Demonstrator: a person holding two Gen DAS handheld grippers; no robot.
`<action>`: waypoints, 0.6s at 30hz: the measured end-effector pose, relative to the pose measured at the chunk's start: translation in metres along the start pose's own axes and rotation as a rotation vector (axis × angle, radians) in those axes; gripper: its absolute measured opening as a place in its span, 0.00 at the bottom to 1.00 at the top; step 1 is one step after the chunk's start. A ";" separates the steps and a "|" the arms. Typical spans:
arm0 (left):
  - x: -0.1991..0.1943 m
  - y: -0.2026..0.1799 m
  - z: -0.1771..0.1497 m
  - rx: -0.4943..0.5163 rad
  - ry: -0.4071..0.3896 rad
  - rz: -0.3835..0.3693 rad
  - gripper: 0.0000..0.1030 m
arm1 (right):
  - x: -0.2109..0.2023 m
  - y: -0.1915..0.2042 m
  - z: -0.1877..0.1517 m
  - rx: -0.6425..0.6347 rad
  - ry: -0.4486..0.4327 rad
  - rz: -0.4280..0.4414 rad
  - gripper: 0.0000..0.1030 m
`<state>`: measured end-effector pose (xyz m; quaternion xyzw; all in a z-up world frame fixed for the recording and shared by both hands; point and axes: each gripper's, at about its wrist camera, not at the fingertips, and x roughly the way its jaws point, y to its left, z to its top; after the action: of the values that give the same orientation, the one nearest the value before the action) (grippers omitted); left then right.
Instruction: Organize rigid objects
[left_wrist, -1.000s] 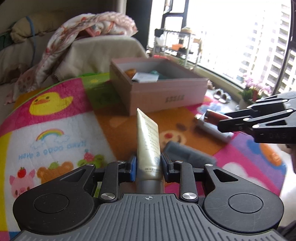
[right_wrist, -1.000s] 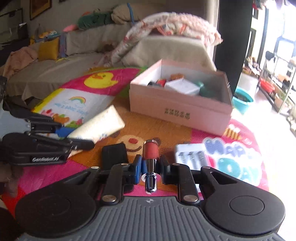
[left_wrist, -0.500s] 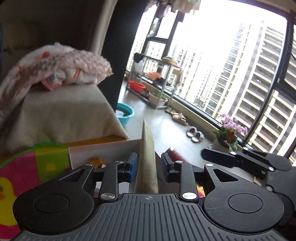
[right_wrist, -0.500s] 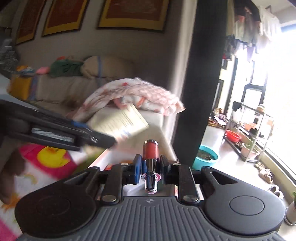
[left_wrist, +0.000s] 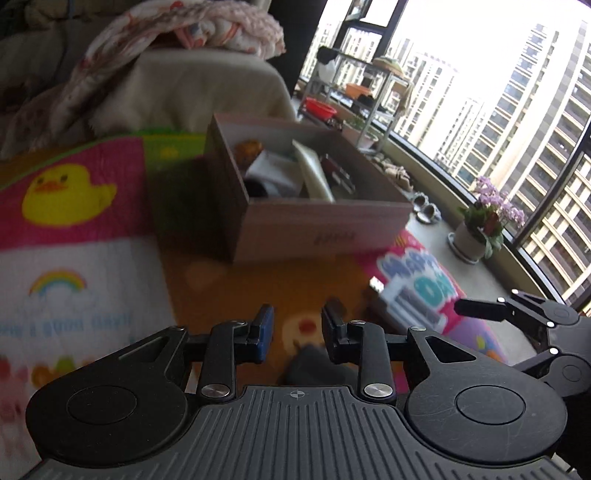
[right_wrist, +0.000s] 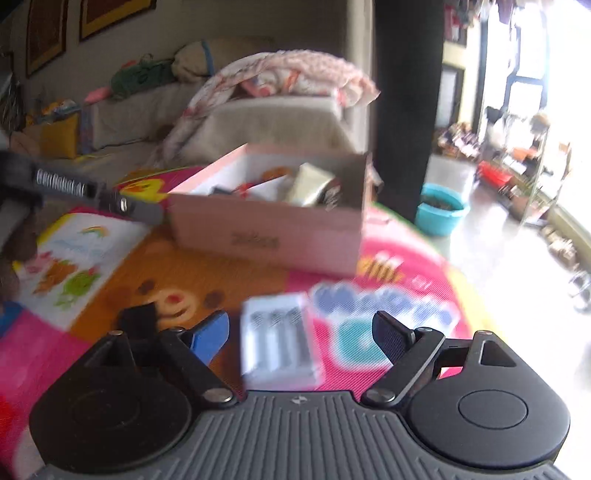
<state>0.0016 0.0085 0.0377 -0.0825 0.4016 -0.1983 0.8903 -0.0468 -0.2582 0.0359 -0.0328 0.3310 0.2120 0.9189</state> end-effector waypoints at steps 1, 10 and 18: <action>-0.003 0.002 -0.008 -0.004 0.018 -0.002 0.30 | -0.003 0.009 -0.004 -0.031 0.003 0.054 0.83; -0.022 0.026 -0.025 -0.084 0.037 0.073 0.30 | 0.027 0.081 -0.016 -0.090 0.132 0.222 0.84; -0.006 0.005 -0.032 -0.060 0.071 0.047 0.30 | 0.017 0.104 -0.017 -0.234 0.078 0.220 0.84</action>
<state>-0.0250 0.0156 0.0189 -0.0927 0.4406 -0.1681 0.8769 -0.0880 -0.1613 0.0208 -0.1115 0.3409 0.3469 0.8666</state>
